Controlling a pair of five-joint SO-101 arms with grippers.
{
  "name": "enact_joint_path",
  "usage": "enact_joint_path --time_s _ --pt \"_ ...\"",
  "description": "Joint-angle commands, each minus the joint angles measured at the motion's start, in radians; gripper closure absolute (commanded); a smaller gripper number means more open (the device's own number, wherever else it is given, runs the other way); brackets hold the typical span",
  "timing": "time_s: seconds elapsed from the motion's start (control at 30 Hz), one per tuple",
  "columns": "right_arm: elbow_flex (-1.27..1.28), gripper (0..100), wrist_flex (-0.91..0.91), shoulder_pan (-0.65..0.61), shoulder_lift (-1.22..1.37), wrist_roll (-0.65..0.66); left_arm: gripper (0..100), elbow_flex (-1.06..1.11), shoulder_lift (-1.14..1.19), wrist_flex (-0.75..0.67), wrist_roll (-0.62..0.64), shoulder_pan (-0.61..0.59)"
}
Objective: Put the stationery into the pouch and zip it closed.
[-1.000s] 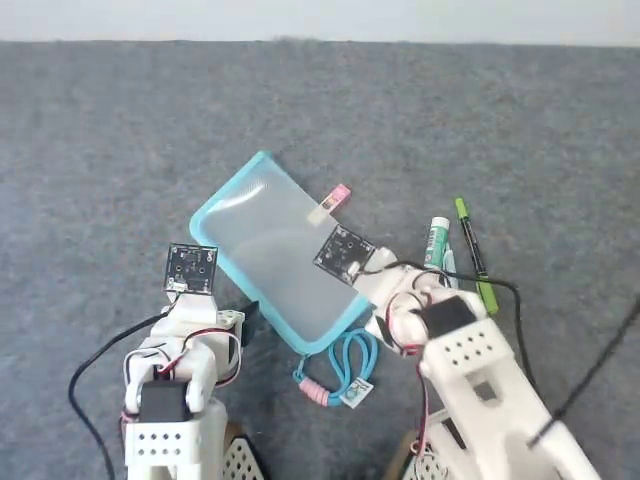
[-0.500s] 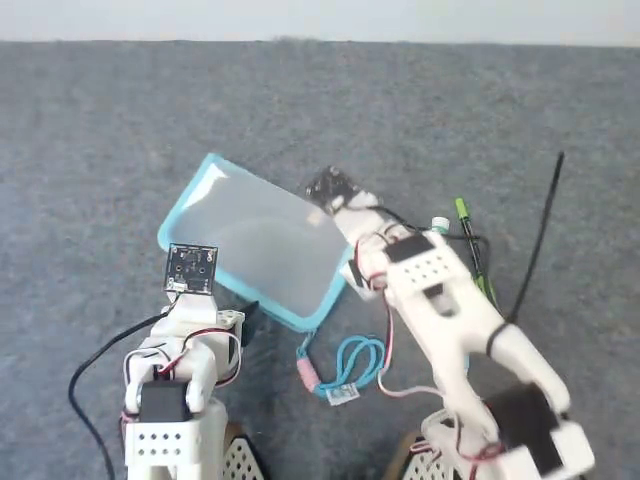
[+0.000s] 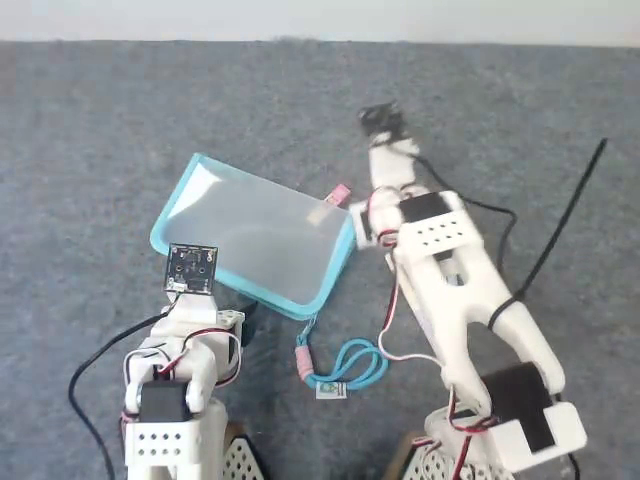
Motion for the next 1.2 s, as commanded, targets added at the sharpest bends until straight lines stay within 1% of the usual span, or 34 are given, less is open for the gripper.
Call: enact_joint_path --time_s 0.0,0.1,0.2,0.43,0.57,0.67,0.87,0.93,1.03,1.1,1.17 --pt "0.029 86.1 0.168 -0.150 -0.136 0.091 74 -0.010 0.000 0.006 0.020 -0.003" --pt "0.110 86.1 0.197 -0.271 -0.180 0.146 74 -0.010 0.000 0.006 0.020 -0.003" --pt "0.173 86.1 0.189 -0.364 -0.200 0.130 74 -0.010 0.000 0.006 0.020 -0.003" --pt "0.192 86.1 0.177 -0.466 -0.202 0.063 74 -0.010 0.000 0.006 0.020 -0.003" --pt "0.222 86.1 0.107 -0.467 -0.202 0.017 74 -0.010 0.000 0.006 0.020 -0.003" --pt "0.235 86.1 0.031 -0.441 -0.200 -0.028 74 -0.010 0.000 0.006 0.020 -0.003" --pt "0.239 86.1 -0.082 -0.400 -0.183 -0.029 74 -0.010 0.000 0.006 0.020 -0.003" --pt "0.238 86.1 -0.142 -0.392 -0.150 -0.009 74 -0.010 0.000 0.006 0.020 -0.003" --pt "0.229 86.1 -0.206 -0.378 -0.073 0.080 74 -0.010 0.000 0.006 0.020 -0.003" --pt "0.195 86.1 -0.209 -0.352 -0.010 0.087 74 -0.010 0.000 0.006 0.020 -0.003" --pt "0.124 86.1 -0.173 -0.317 0.056 0.087 74 -0.010 0.000 0.006 0.020 -0.003"
